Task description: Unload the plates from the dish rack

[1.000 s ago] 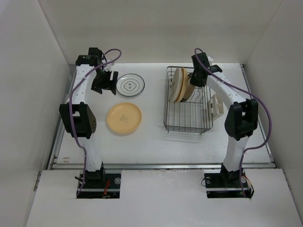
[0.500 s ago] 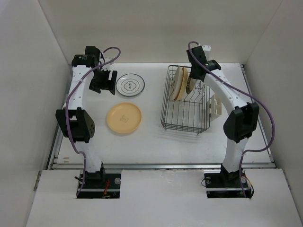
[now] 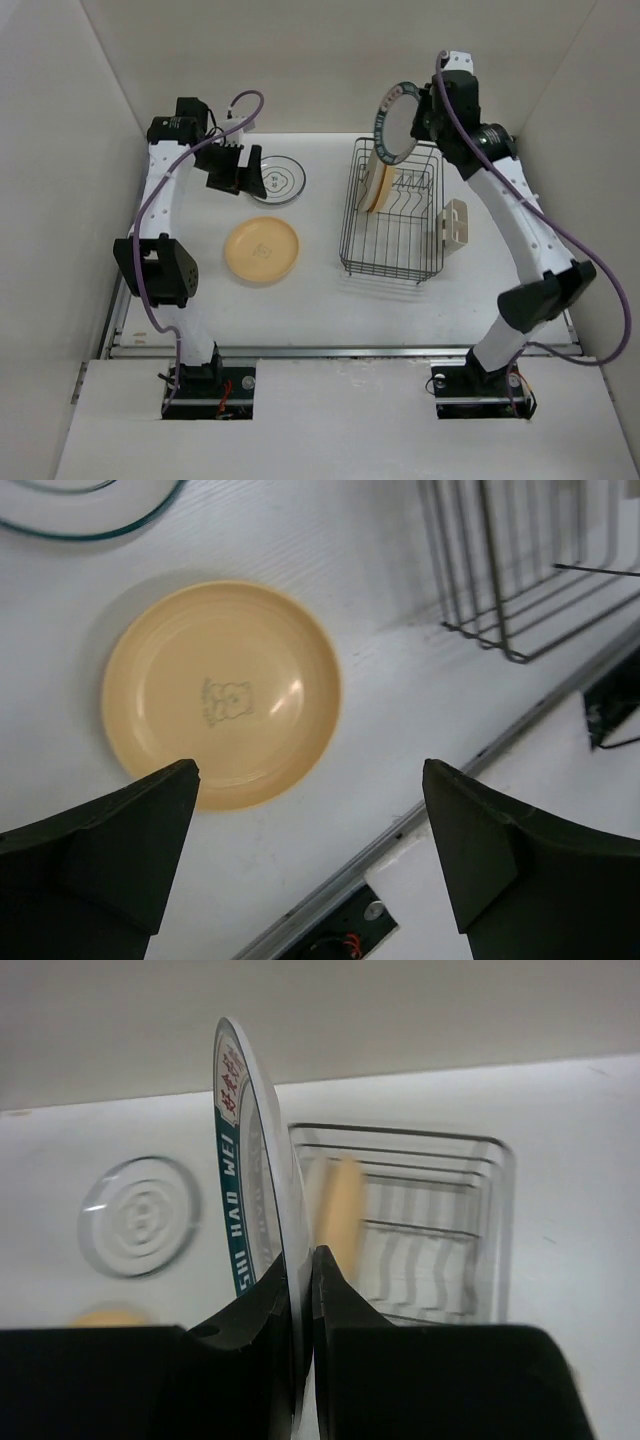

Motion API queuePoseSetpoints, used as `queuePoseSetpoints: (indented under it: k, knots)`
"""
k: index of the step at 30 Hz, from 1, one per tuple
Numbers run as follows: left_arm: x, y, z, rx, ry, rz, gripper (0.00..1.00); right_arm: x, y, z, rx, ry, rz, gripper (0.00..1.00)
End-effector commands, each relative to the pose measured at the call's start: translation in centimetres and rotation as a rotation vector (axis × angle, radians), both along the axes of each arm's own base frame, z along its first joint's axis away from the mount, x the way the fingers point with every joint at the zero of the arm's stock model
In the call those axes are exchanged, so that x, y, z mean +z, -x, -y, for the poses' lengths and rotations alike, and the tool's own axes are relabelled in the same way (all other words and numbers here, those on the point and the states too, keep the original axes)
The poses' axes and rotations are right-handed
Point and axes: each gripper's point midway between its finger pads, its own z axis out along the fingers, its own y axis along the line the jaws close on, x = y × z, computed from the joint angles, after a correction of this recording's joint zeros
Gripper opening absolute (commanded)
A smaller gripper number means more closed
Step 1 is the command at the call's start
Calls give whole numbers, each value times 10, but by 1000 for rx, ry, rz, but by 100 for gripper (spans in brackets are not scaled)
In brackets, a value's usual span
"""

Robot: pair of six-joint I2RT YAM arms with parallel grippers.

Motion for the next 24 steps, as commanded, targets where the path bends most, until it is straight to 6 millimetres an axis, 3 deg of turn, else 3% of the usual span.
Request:
queuePoseSetpoints:
  k: [1,2,3,4,5,7,9,13,17,21,22,24]
  knots:
    - [57,26,44,-181,280,118,94,64,19,-95,505,-251,210,0]
    - [58,29,48,-192,310,107,94,56,29,-123,654,-297,180,0]
    - [62,26,51,-206,333,131,94,35,26,-145,738,-315,126,0]
    - [62,25,53,-199,355,122,94,24,30,-158,819,-337,100,0]
    - [57,23,54,-182,362,106,93,27,47,-186,974,-388,96,0]
    - [52,9,54,-135,363,116,93,-2,52,-212,1078,-439,27,0]
    - [42,3,50,-88,333,108,93,-7,67,-237,1193,-484,6,0]
    - [35,-6,48,-44,322,119,90,-32,67,-262,1253,-498,-56,0]
    - [26,-11,41,7,303,90,78,-29,75,-271,1317,-534,-40,0]
    - [23,-10,42,16,358,43,24,-47,76,-277,1311,-545,-88,0]
    - [21,-11,43,23,371,23,0,-47,76,-277,1311,-545,-89,0]
    - [25,-11,44,16,380,31,0,-55,75,-278,1305,-547,-108,0]
